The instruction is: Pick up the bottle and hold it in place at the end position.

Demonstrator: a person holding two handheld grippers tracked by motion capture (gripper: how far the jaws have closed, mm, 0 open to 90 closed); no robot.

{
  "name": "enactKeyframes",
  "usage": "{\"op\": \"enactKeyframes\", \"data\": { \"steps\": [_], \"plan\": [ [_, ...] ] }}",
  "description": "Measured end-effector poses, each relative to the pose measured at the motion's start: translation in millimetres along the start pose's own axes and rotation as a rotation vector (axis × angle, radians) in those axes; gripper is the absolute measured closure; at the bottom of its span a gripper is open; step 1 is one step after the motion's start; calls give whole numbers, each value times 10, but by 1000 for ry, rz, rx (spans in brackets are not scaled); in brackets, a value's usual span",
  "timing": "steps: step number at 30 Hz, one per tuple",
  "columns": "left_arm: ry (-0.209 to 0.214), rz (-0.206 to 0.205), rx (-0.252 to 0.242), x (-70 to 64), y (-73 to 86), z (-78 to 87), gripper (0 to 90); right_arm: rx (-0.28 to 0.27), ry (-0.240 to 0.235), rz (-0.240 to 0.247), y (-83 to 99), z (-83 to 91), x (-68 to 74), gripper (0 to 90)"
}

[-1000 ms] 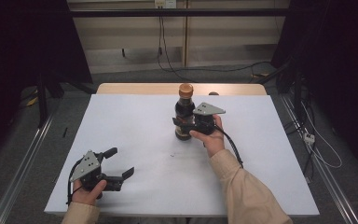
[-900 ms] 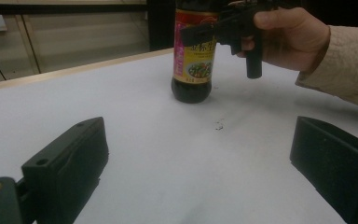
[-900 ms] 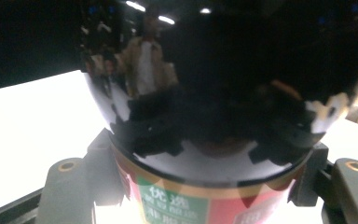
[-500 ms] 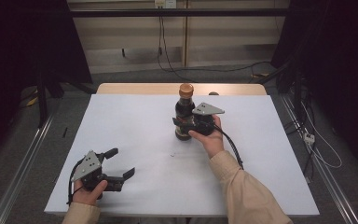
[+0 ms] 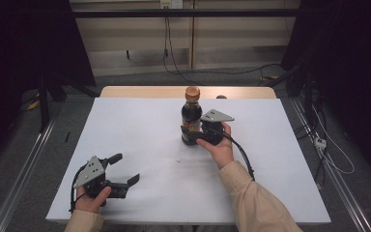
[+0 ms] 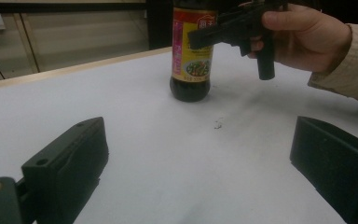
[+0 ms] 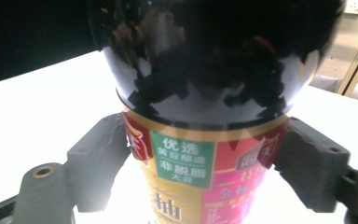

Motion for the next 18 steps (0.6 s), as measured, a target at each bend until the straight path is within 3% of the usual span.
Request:
{"op": "enactKeyframes", "data": {
  "steps": [10,14,18],
  "plan": [
    [-2,-9,3,-1,0,-3,39,-33,54,-46,-10,40,33,230],
    [1,-12,7,-2,5,-6,39,-45,75,-58,-22,22,11,285],
    [-2,-10,9,6,11,-2,39,-44,52,-13,-27,14,4,302]
  ]
}}
Point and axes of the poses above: each handheld gripper's, and its own axes: z roughly backward along the jaws, y roughly out of its underside, x roughly to its left, the point moved 10 cm from there along -z, roughly forward along the jaws, and after that the axes turned 3 degrees about -z, right-handed, at the moved point
